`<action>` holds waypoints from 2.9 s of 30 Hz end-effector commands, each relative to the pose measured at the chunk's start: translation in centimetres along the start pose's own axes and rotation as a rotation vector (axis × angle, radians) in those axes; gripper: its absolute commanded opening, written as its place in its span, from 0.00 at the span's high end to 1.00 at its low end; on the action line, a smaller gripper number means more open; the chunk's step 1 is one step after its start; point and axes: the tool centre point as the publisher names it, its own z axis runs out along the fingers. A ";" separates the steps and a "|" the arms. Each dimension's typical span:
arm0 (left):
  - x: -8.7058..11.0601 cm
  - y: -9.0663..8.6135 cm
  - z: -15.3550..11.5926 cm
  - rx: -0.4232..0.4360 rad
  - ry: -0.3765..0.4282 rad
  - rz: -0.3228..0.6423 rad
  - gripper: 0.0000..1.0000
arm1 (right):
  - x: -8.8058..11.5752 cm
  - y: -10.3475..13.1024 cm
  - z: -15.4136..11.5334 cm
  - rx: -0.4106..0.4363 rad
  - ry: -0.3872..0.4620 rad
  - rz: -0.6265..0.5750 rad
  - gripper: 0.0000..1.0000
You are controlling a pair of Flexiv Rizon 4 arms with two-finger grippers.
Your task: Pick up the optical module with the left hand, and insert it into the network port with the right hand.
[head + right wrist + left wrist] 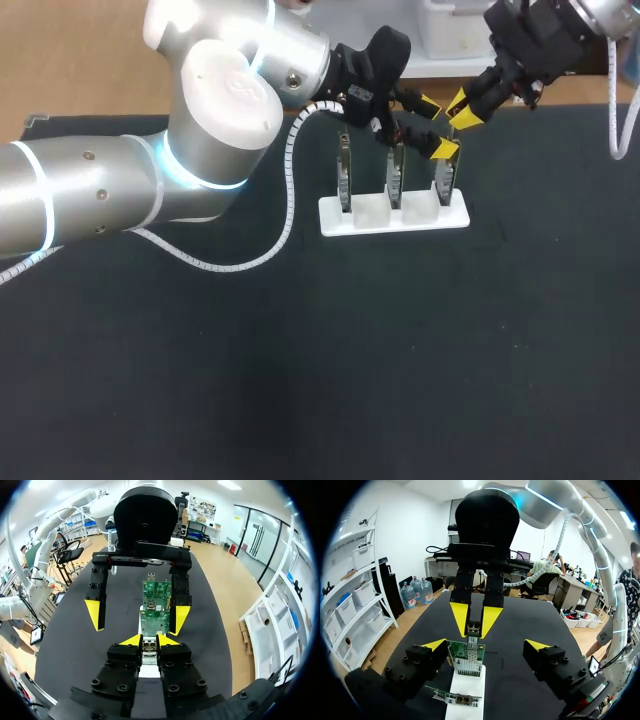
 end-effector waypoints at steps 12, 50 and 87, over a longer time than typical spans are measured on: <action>-0.1 0.1 0.0 0.001 0.003 0.000 0.00 | 0.5 0.2 0.5 -0.007 0.006 0.008 1.00; -0.1 0.1 0.0 0.001 0.003 0.000 0.00 | 2.5 0.2 -3.9 0.082 -0.063 0.057 0.00; -0.1 0.1 0.0 0.001 0.003 0.000 0.00 | 1.7 -0.4 -3.9 0.095 -0.109 0.041 1.00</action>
